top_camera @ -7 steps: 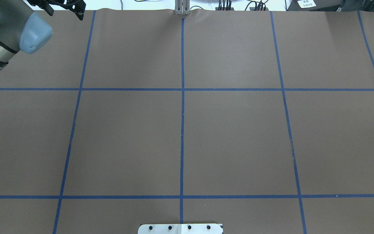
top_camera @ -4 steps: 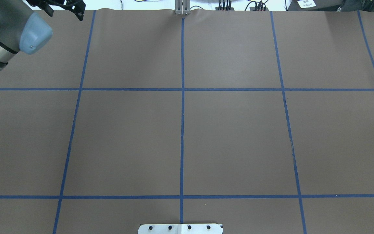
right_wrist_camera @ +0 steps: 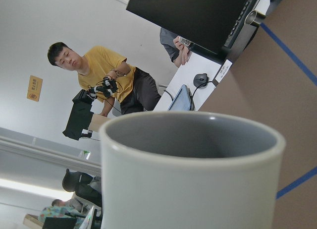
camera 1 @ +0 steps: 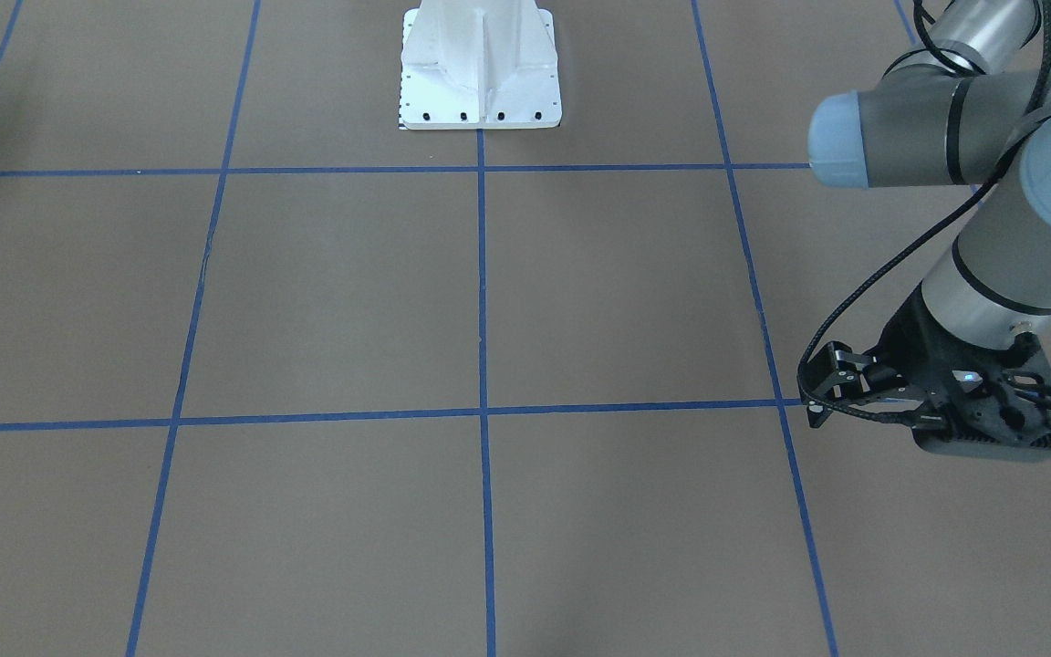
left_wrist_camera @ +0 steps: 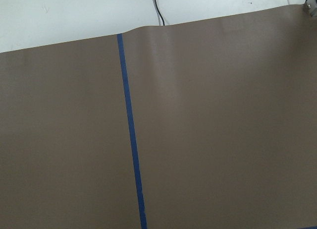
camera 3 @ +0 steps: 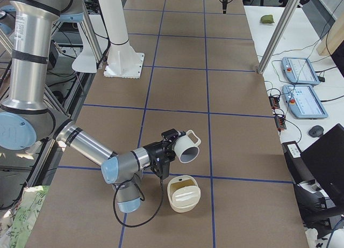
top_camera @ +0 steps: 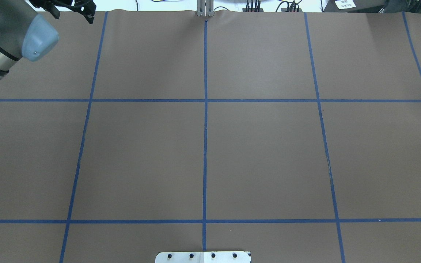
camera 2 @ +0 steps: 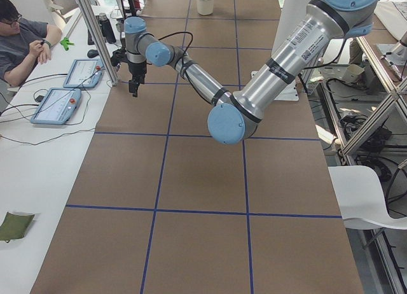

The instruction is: Left arm hands cup to right arm to dump lemon

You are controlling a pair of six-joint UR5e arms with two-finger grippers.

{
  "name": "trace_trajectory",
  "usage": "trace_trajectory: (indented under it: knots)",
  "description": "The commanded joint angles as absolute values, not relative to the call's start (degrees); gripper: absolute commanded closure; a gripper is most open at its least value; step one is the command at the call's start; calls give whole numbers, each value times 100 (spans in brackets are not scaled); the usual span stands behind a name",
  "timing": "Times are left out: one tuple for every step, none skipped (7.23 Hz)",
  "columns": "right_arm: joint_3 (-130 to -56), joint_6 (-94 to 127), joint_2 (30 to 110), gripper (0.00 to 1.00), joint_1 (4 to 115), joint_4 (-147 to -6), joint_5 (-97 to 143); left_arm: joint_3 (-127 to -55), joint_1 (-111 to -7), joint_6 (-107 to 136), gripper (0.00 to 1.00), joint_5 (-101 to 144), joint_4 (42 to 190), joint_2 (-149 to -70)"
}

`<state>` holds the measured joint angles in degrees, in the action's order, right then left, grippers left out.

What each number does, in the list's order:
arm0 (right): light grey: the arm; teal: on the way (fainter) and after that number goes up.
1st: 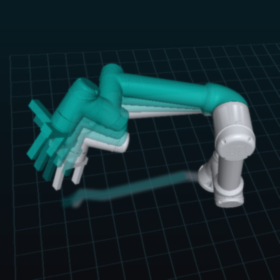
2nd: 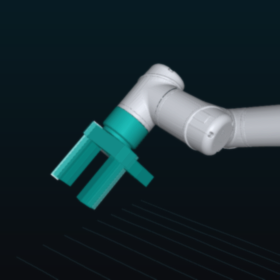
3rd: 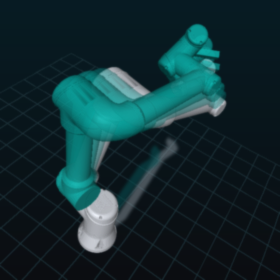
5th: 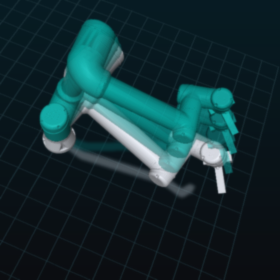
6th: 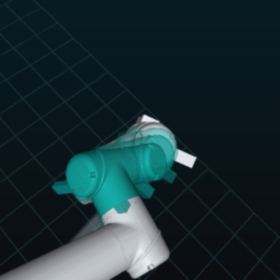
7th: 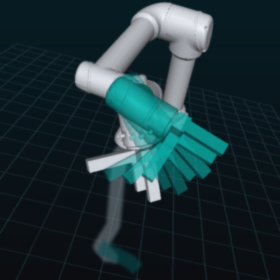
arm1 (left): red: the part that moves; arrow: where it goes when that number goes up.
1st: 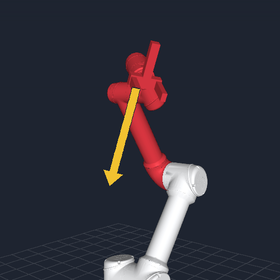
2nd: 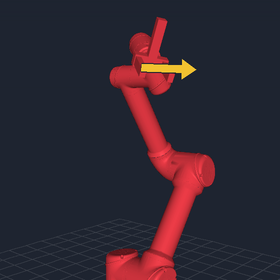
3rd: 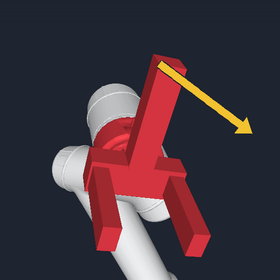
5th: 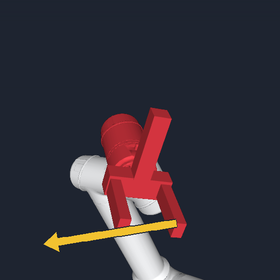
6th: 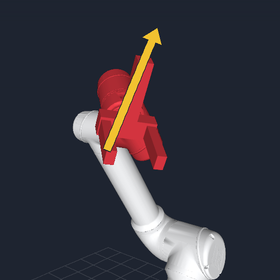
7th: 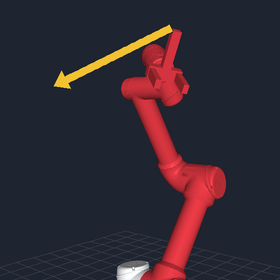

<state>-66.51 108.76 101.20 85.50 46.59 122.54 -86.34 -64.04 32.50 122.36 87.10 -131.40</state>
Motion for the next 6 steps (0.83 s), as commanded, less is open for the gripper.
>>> trace_trajectory:
  knots:
    - [-7176, 9228, 10151, 83, 8481, 3708, 12392, -8622, -6390, 3252, 0, 12252, 8710, -13131]
    - [-7590, 8689, 10169, 82, 8481, 3013, 12410, -8622, -6355, 3252, 0, 12252, 8719, -13122]
    - [-7707, 8005, 10125, 82, 8455, 2597, 12401, -8622, -6354, 3252, 0, 12287, 8727, -13122]
    - [-7891, 7145, 10003, 82, 8412, 1914, 12393, -8596, -6346, 3252, 0, 12313, 8736, -13113]
    - [-7980, 6554, 9724, 82, 8376, 1237, 12366, -8587, -6346, 3252, 0, 12322, 8710, -13113]
    - [-7972, 5826, 9442, 83, 8158, 621, 12297, -8570, -6346, 3330, 0, 12366, 8701, -13113]
